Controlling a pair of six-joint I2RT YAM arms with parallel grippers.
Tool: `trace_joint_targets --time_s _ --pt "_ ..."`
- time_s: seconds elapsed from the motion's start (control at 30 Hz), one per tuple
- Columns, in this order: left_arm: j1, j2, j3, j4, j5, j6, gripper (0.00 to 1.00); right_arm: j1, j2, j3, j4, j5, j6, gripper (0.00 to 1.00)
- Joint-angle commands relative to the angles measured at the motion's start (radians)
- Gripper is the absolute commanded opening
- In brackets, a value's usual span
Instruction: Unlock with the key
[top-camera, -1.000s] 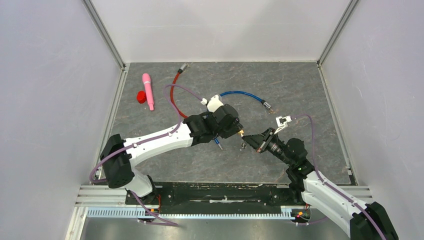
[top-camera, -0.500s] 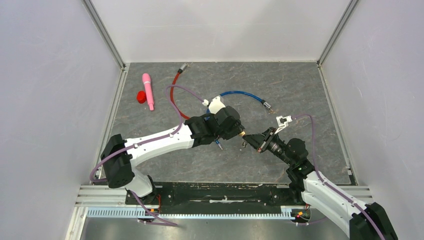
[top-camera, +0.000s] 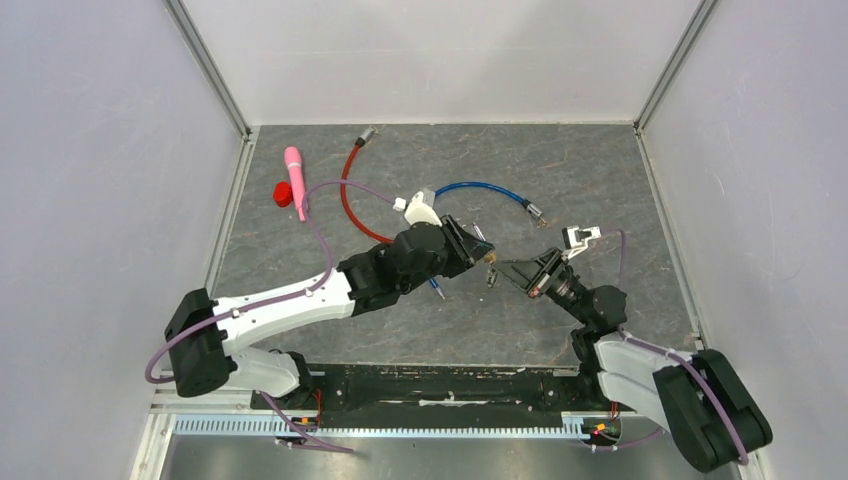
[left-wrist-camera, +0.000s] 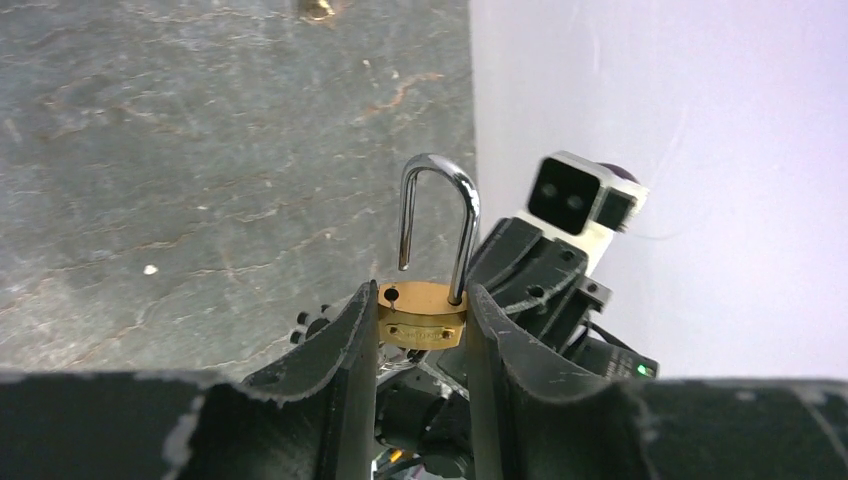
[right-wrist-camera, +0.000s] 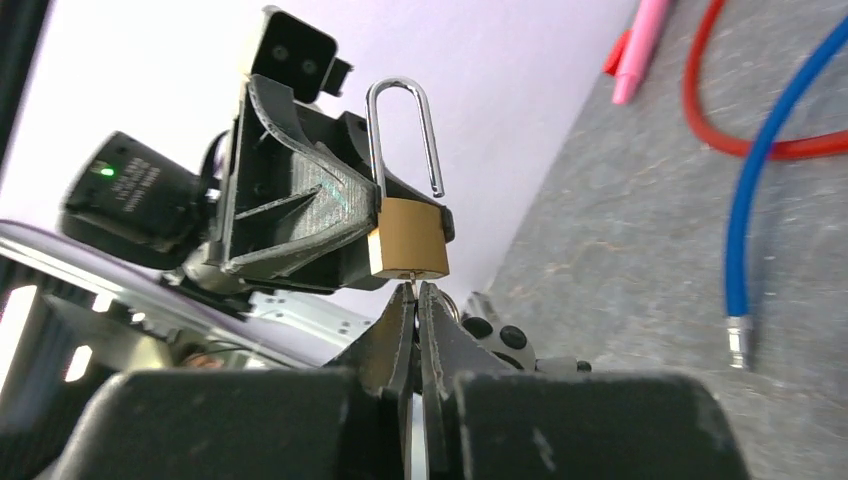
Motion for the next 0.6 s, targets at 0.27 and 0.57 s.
trace_joint_targets --time_s 0.27,0.57 --pt "-0.037 -0.099 -0.041 0.121 0.056 0.121 0.02 -0.002 0.095 -0.049 0.371 -0.09 0.143 0.0" --pt "-0.018 -0.077 0.039 -0.148 -0.029 0.069 0.02 -0.001 -0.158 0.026 -0.227 -0.072 -0.316 0.56"
